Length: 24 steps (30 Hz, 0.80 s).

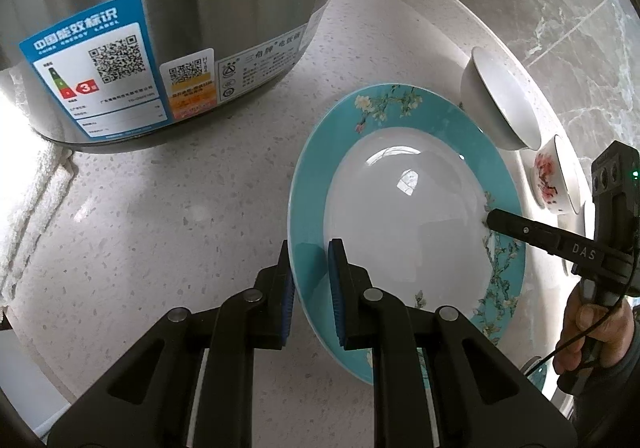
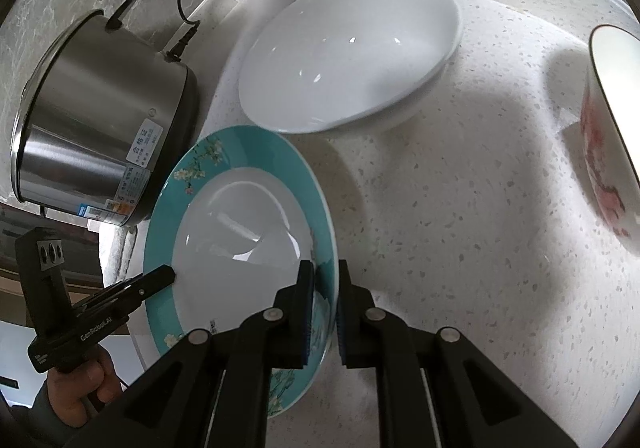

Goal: Organize plates and bowls
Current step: 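Lift the teal-rimmed plate with both grippers and carry it over the plate stack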

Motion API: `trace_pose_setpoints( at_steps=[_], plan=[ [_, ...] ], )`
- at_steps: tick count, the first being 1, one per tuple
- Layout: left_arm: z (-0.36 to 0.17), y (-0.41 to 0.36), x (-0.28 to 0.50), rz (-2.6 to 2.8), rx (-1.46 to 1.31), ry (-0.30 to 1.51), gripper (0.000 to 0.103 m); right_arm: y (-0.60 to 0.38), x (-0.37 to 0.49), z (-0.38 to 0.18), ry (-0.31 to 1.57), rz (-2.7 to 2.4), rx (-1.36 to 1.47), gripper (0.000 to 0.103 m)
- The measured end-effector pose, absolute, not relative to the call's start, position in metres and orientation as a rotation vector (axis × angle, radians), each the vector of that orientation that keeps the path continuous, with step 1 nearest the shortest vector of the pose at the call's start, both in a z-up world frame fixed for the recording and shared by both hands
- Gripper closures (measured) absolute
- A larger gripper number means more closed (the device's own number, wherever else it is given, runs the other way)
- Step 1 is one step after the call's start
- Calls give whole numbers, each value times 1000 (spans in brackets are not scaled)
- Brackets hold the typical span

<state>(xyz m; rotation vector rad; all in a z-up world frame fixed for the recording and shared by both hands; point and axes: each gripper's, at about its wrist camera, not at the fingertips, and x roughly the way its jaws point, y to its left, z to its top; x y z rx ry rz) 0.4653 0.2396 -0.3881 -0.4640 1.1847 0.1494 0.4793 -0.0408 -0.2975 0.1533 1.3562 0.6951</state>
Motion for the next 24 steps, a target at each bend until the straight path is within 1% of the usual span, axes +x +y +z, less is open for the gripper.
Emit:
trace_pose_setpoints(
  at_steps=[8, 14, 24],
  plan=[
    [-379, 230, 456, 119, -434, 1169, 89, -45, 468, -286, 1320, 684, 133, 91],
    [-362, 214, 446, 72, -406, 1154, 89, -58, 452, -265, 1272, 658, 140, 91],
    [-324, 163, 437, -93, -343, 1132, 88, -118, 404, -221, 1182, 548, 224, 92]
  ],
)
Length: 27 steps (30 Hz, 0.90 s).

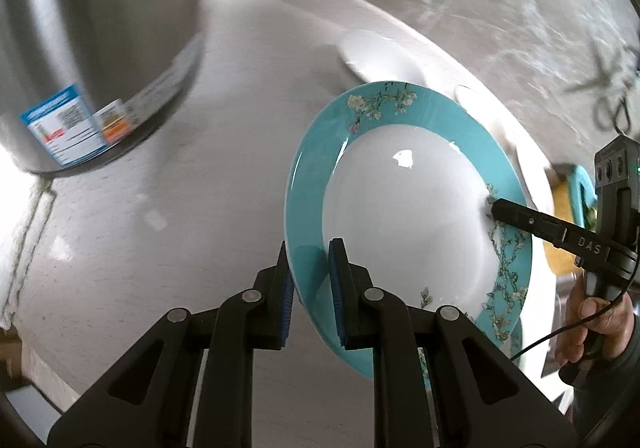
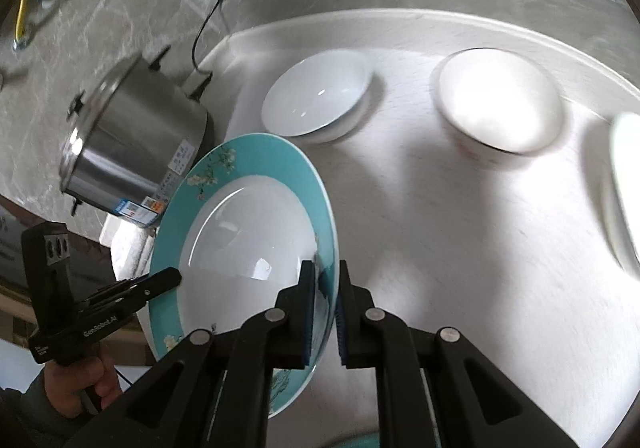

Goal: Organize plates and bowls
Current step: 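Lift the teal-rimmed plate with both grippers and carry it over the plate stack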

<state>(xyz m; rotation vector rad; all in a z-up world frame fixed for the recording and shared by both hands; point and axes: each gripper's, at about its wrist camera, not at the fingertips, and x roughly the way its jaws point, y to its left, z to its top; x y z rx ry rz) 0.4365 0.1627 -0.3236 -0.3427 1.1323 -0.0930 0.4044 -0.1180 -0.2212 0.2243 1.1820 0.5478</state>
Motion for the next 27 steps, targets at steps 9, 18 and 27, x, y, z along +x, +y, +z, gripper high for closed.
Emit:
trace_pose_setpoints(
  at_steps=[9, 18, 27],
  plan=[
    [-305, 88, 427, -282, -225, 1148, 88, -186, 338, -204, 1136, 376, 335, 92],
    [-312, 21, 398, -459, -106, 1209, 88, -238, 271, -215, 1119, 192, 441, 92],
    [-332, -13, 387, -553, -8, 1264, 88, -265, 226, -234, 1133, 83, 469, 92]
  ],
)
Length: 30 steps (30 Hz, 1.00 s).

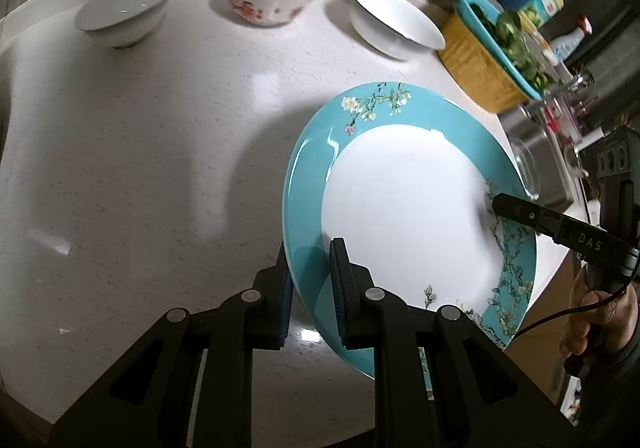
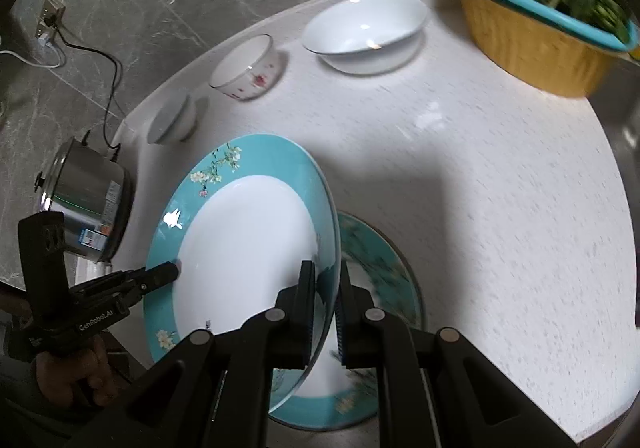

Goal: Organize plates and bowls
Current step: 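Lift the teal-rimmed plate with both grippers and carry it over the plate stack, then lower the teal-rimmed plate onto the stack and open both grippers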

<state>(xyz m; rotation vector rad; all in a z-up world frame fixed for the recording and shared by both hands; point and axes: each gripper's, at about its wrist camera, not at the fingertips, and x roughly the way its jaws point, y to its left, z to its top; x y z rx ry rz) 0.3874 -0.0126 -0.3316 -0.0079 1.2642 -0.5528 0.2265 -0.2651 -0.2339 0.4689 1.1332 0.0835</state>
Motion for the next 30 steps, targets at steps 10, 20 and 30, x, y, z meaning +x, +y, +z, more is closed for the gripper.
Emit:
trace_pose_setpoints(
  at_steps=[10, 20, 30],
  plan=[
    [-347, -39, 357, -496, 35, 1293, 87, -289, 201, -255, 1171, 120, 451, 91],
    [-357, -51, 338, -443, 48, 1291, 87, -290, 190, -267, 1177, 139, 367, 89],
    [-360, -54, 332, -412, 61, 1266, 87, -277, 184, -270, 1155, 133, 265, 86]
  ],
)
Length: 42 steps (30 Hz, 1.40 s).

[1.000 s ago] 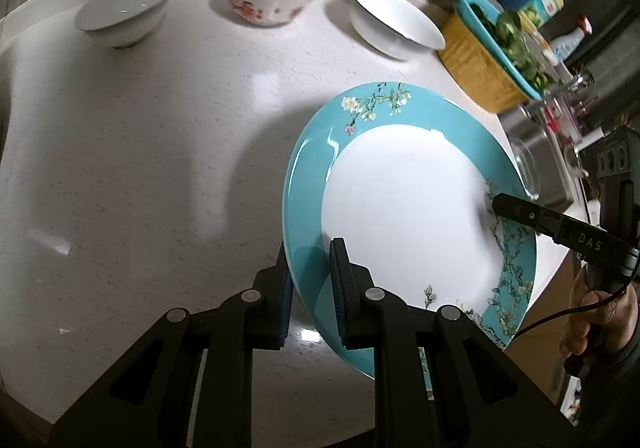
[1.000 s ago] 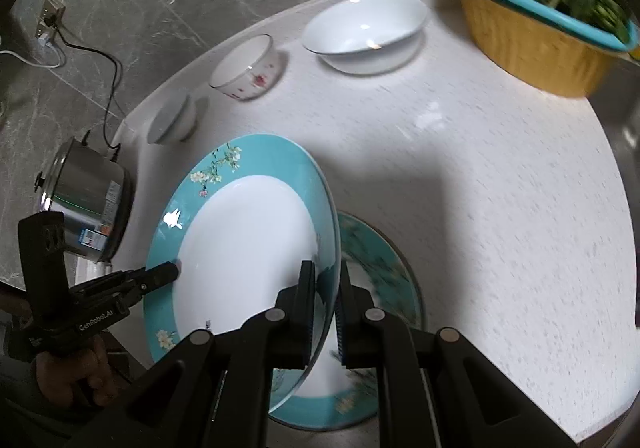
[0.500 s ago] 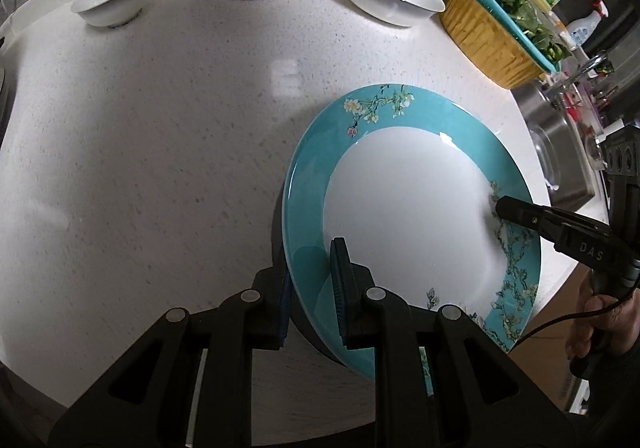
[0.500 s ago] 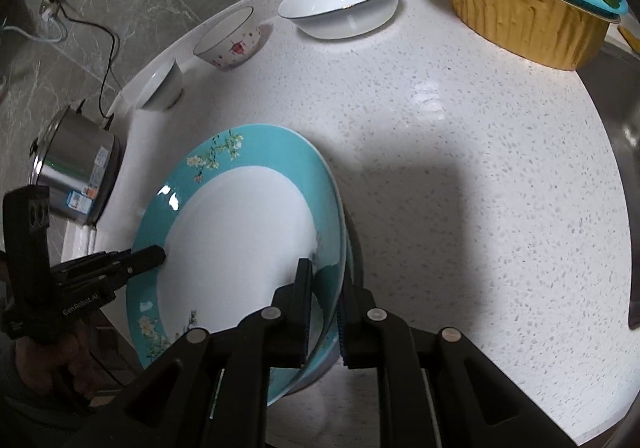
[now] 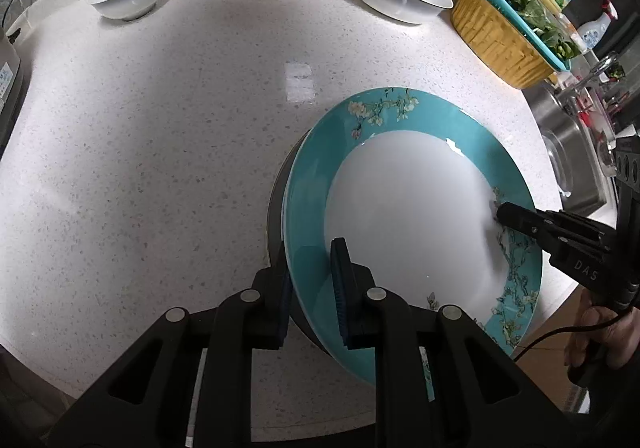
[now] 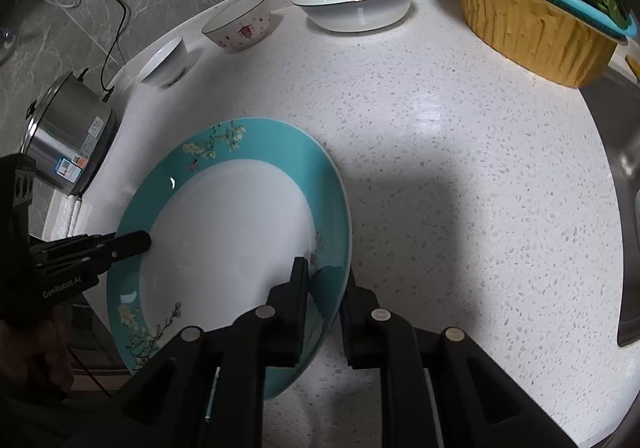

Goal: Organize plates and bowls
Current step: 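Lower the teal-rimmed plate onto the stack and open both grippers, then move both grippers to the large white bowl beside the green basket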

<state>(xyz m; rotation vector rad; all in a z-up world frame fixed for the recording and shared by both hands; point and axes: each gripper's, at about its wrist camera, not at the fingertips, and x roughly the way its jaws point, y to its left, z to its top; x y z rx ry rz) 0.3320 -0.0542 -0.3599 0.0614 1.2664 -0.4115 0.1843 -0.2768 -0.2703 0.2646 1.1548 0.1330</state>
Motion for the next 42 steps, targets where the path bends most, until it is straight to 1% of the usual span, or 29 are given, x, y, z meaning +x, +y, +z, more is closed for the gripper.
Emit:
trace_pose_setpoints(
  at_steps=[9, 15, 23, 24, 26, 27, 28, 30, 32, 35, 36, 37, 39, 41, 42],
  plan=[
    [-367, -48, 324, -388, 101, 1266, 85, -259, 180, -270, 1132, 105, 163, 83],
    [-368, -50, 323, -374, 149, 1242, 82, -250, 179, -268, 1120, 70, 94, 81],
    [-368, -52, 323, -376, 185, 1230, 78, -247, 182, -267, 1120, 46, 75, 79],
    [-368, -51, 323, -378, 183, 1232, 76, -247, 182, -267, 1120, 46, 74, 79],
    [-368, -50, 323, -375, 179, 1230, 64, -247, 182, -267, 1119, 44, 76, 78],
    [-368, -49, 323, -374, 173, 1228, 54, -247, 182, -267, 1119, 45, 77, 78],
    [-368, -49, 323, -372, 170, 1225, 51, -246, 182, -268, 1120, 46, 76, 77],
    [-367, -48, 324, -371, 165, 1220, 50, -246, 182, -268, 1120, 45, 75, 76],
    [-367, -47, 326, -370, 164, 1216, 44, -245, 182, -268, 1119, 43, 77, 76],
    [-365, -43, 328, -365, 157, 1217, 43, -247, 182, -265, 1111, 43, 76, 75],
    [-365, -42, 329, -362, 155, 1220, 43, -248, 183, -264, 1107, 42, 75, 69],
    [-363, -40, 330, -361, 148, 1222, 40, -249, 183, -264, 1104, 42, 77, 61],
    [-359, -35, 332, -355, 139, 1219, 39, -253, 183, -262, 1097, 41, 92, 53],
    [-352, -28, 335, -343, 115, 1214, 39, -260, 182, -257, 1089, 36, 107, 51],
    [-348, -23, 337, -333, 101, 1209, 39, -265, 182, -253, 1076, 27, 117, 48]
  ],
)
